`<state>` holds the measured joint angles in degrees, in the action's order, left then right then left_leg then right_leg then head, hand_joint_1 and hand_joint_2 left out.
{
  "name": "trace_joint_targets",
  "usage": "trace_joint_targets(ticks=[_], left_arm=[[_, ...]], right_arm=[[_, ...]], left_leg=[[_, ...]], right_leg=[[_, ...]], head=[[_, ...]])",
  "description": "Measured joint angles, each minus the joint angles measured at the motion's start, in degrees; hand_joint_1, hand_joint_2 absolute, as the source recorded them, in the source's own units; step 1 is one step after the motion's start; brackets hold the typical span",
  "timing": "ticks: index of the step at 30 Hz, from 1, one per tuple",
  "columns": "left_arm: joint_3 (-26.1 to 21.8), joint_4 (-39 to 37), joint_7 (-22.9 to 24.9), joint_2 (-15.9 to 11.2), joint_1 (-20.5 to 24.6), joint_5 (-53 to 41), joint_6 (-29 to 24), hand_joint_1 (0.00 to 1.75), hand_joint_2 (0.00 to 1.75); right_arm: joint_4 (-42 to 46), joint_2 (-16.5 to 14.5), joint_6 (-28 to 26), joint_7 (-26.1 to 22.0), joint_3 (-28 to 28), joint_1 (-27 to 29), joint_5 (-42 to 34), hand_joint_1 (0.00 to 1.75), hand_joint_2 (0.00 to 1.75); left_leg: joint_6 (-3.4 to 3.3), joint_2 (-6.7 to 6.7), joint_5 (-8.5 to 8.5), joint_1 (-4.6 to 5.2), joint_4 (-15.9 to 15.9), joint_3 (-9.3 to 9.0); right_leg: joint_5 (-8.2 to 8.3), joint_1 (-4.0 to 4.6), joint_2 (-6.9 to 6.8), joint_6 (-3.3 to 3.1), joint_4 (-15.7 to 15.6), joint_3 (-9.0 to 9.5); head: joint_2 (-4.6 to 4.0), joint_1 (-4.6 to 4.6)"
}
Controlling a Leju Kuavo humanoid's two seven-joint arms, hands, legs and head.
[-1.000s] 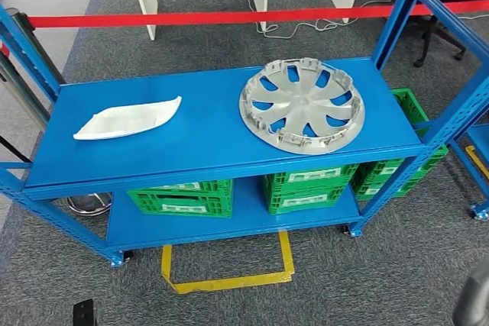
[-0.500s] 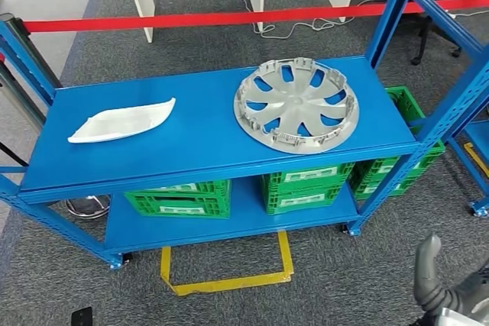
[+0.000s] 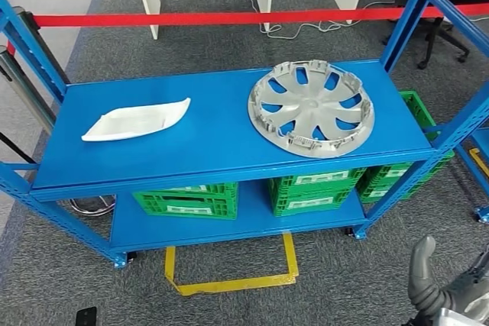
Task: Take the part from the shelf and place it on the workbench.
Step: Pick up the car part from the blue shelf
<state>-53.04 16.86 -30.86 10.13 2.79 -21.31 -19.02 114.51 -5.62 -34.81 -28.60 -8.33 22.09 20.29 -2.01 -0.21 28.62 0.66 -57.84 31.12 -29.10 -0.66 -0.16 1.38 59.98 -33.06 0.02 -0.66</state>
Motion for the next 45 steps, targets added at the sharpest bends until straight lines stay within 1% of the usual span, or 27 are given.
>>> trace_joint_targets(ticks=[1,5,7,9,10,11,13,15,16,20,22,24,25,26,27,29,30,31,34,36,37,39,40,41,42,44,45], left_arm=[[-0.01,-0.01,-0.19,0.02,0.10,0.02,0.29,0.00,0.00],[-0.04,-0.01,-0.51,0.01,0.41,0.07,0.59,0.00,0.00],[-0.05,-0.02,-0.63,-0.02,0.47,0.08,0.60,0.00,0.00],[-0.06,-0.03,-0.67,0.00,0.41,0.07,0.57,0.00,0.00],[-0.07,-0.03,-0.49,-0.01,0.34,0.01,0.35,0.00,0.00],[-0.07,-0.03,-0.18,-0.01,0.27,-0.09,0.02,0.00,0.00],[-0.09,-0.03,0.66,-0.01,0.11,-0.41,-0.81,0.00,0.00],[-0.13,-0.07,1.09,0.01,0.00,-0.62,-1.16,0.00,0.00],[-0.14,-0.09,1.16,0.02,-0.06,-0.64,-1.18,0.00,0.00],[-0.30,-0.14,1.38,0.18,-0.43,-0.72,-1.22,0.00,0.00],[-0.38,-0.14,1.50,0.25,-0.46,-0.80,-1.29,0.00,0.00],[-0.44,-0.14,1.56,0.33,-0.45,-0.84,-1.33,0.00,0.00],[-0.46,-0.14,1.62,0.41,-0.49,-0.89,-1.32,0.00,0.00],[-0.48,-0.14,1.66,0.48,-0.53,-0.96,-1.32,0.00,0.00],[-0.50,-0.14,1.70,0.50,-0.57,-1.04,-1.30,0.00,0.00],[-0.55,-0.14,1.70,0.52,-0.60,-1.20,-1.25,0.00,0.00],[-0.60,-0.14,1.70,0.53,-0.58,-1.27,-1.21,0.00,0.00],[-0.66,-0.14,1.69,0.54,-0.56,-1.34,-1.19,0.00,0.00],[-0.90,-0.14,1.68,0.54,-0.50,-1.70,-1.16,0.00,0.00],[-0.98,-0.13,1.64,0.51,-0.48,-1.81,-1.16,0.00,0.00],[-1.02,-0.13,1.61,0.50,-0.48,-1.83,-1.16,0.00,0.00],[-1.15,-0.14,1.57,0.54,-0.53,-1.91,-1.16,0.00,0.00],[-1.24,-0.14,1.56,0.57,-0.59,-1.95,-1.16,0.00,0.00],[-1.31,-0.14,1.55,0.59,-0.63,-1.99,-1.16,0.00,0.00],[-1.38,-0.14,1.55,0.60,-0.67,-2.02,-1.16,0.00,0.00],[-1.45,-0.14,1.55,0.57,-0.69,-2.15,-1.16,0.00,0.00],[-1.51,-0.14,1.55,0.55,-0.69,-2.23,-1.16,0.00,0.00]], right_arm=[[0.01,0.00,0.26,0.03,-0.14,-0.16,0.03,0.00,1.75],[0.01,0.02,0.67,0.27,-0.55,-0.25,0.08,0.00,1.75],[0.01,0.02,0.68,0.28,-0.73,-0.34,0.06,0.00,1.75],[-0.01,0.03,0.69,0.29,-0.80,-0.33,-0.04,0.00,1.75],[-0.01,0.03,0.70,0.43,-0.80,-0.26,-0.11,0.00,1.75],[-0.01,0.03,0.73,0.66,-0.79,-0.14,-0.16,0.00,1.75],[-0.09,0.02,0.81,1.25,-0.78,0.15,-0.21,0.00,1.75],[-0.20,0.02,0.86,1.48,-0.77,0.34,-0.20,0.00,1.75],[-0.24,0.02,0.87,1.49,-0.77,0.42,-0.18,0.00,1.75],[-0.35,0.03,1.02,1.55,-0.75,0.87,0.07,0.00,1.75],[-0.39,0.03,1.24,1.67,-0.75,1.00,0.16,0.00,1.75],[-0.47,0.03,1.39,1.76,-0.75,1.17,0.21,0.00,1.75],[-0.55,0.03,1.46,1.80,-0.75,1.28,0.23,0.00,1.75],[-0.63,0.02,1.52,1.85,-0.75,1.37,0.26,0.00,1.75],[-0.71,0.02,1.60,1.91,-0.74,1.42,0.32,0.00,1.75],[-0.82,0.02,1.72,2.00,-0.73,1.42,0.47,0.00,1.75],[-0.85,0.02,1.79,2.05,-0.73,1.40,0.53,0.00,1.75],[-0.89,0.02,1.86,2.09,-0.74,1.43,0.56,0.00,1.75],[-0.97,0.03,2.15,2.20,-0.65,1.76,0.59,0.00,1.75],[-0.97,0.02,2.36,2.20,-0.55,1.86,0.61,0.00,1.75],[-0.97,0.02,2.43,2.20,-0.52,1.86,0.62,0.00,1.75],[-1.01,0.02,2.55,2.26,-0.48,1.87,0.62,0.00,1.75],[-1.05,0.02,2.60,2.31,-0.45,1.89,0.62,0.00,1.75],[-1.11,0.02,2.63,2.37,-0.43,1.92,0.62,0.00,1.75],[-1.16,0.02,2.66,2.42,-0.40,1.94,0.63,0.00,1.75],[-1.21,0.02,2.72,2.49,-0.33,1.96,0.64,0.00,1.75],[-1.23,0.02,2.73,2.50,-0.30,1.94,0.65,0.00,1.75]], left_leg=[[0.25,0.01,0.07,0.04,-0.07,0.05],[1.40,0.05,0.88,-0.12,-1.11,0.37],[2.07,0.05,3.52,-0.38,-6.10,2.67],[2.60,0.06,6.30,-0.76,-13.56,6.59],[2.77,0.06,6.49,-0.94,-15.72,7.91],[2.87,0.07,5.53,-1.08,-15.81,8.26],[2.83,0.07,1.04,-1.29,-9.87,5.96],[2.55,0.05,-1.63,-1.20,-3.12,2.90],[2.33,0.03,-1.84,-1.09,-1.37,2.11],[0.99,0.02,-1.40,-1.03,-0.17,1.56],[0.30,0.07,-1.37,-1.18,0.15,1.30],[-0.13,0.10,-1.10,-1.05,0.13,1.21],[-0.22,0.10,-0.95,-0.99,0.13,1.09],[-0.26,0.08,-0.77,-0.95,0.12,0.91],[-0.23,0.04,-0.53,-0.94,0.11,0.58],[0.05,-0.04,0.11,-0.89,0.09,-0.29],[0.33,-0.08,0.48,-0.77,-0.03,-0.62],[0.61,-0.10,0.74,-0.67,-0.10,-0.79],[1.45,-0.07,1.12,-0.68,-0.03,-1.06],[2.09,-0.03,2.30,-0.78,-1.63,-0.60],[2.39,-0.01,3.61,-0.85,-4.08,0.49],[2.80,0.02,6.75,-1.02,-11.89,4.46],[2.91,0.02,7.55,-1.09,-15.15,6.35],[2.93,0.02,7.24,-1.12,-16.69,7.50],[2.86,0.02,5.71,-1.12,-15.91,7.57],[2.41,0.02,0.74,-1.07,-9.20,5.32],[2.13,0.02,-1.00,-0.94,-5.66,3.92]], right_leg=[[0.13,0.14,0.03,-0.15,-1.49,0.81],[0.14,0.05,0.10,-0.89,-2.47,1.61],[0.12,-0.20,-0.05,-1.34,-2.85,2.12],[-0.11,-0.20,-0.10,-1.57,-2.86,2.36],[-0.25,-0.21,-0.07,-1.60,-2.86,2.52],[-0.42,-0.21,-0.01,-1.58,-2.85,2.75],[-0.87,-0.25,0.12,-1.36,-2.85,3.45],[-1.42,-0.14,0.17,-0.83,-2.81,3.66],[-1.63,-0.07,0.18,-0.49,-2.81,3.59],[-2.49,-0.15,0.17,0.83,-2.54,3.62],[-5.08,-0.20,0.18,1.18,1.94,1.45],[-8.41,-0.18,0.18,1.30,10.01,-3.06],[-8.99,-0.18,0.18,1.32,12.99,-5.00],[-8.46,-0.17,0.18,1.30,14.12,-6.07],[-6.64,-0.17,0.17,1.23,12.69,-5.87],[-1.87,-0.15,0.09,0.91,5.11,-2.79],[-0.29,-0.12,0.09,0.70,1.51,-1.06],[0.39,-0.06,0.12,0.49,-0.66,0.05],[0.25,0.05,0.31,-0.23,-1.72,0.78],[0.18,-0.15,0.25,-0.85,-2.10,1.26],[0.10,-0.29,0.16,-1.15,-2.28,1.57],[-0.29,-0.30,0.02,-1.55,-2.32,2.00],[-0.49,-0.30,0.03,-1.64,-2.32,2.22],[-0.73,-0.29,0.08,-1.65,-2.31,2.51],[-0.99,-0.29,0.16,-1.63,-2.31,2.88],[-1.62,-0.29,0.29,-1.42,-2.34,3.63],[-2.00,-0.20,0.34,-1.15,-2.30,3.88]], head=[[0.00,0.02],[0.00,0.16],[0.00,0.38],[0.00,0.48],[0.00,0.49],[0.00,0.49],[0.00,0.50],[0.00,0.50],[0.00,0.46],[0.00,0.25],[0.00,0.00],[0.00,-0.17],[0.00,-0.17],[0.00,-0.20],[0.00,-0.20],[0.00,-0.21],[0.00,-0.19],[0.00,-0.15],[0.00,-0.07],[0.00,0.13],[0.00,0.27],[0.00,0.48],[0.00,0.46],[0.00,0.47],[0.00,0.48],[0.00,0.48],[0.00,0.47]])
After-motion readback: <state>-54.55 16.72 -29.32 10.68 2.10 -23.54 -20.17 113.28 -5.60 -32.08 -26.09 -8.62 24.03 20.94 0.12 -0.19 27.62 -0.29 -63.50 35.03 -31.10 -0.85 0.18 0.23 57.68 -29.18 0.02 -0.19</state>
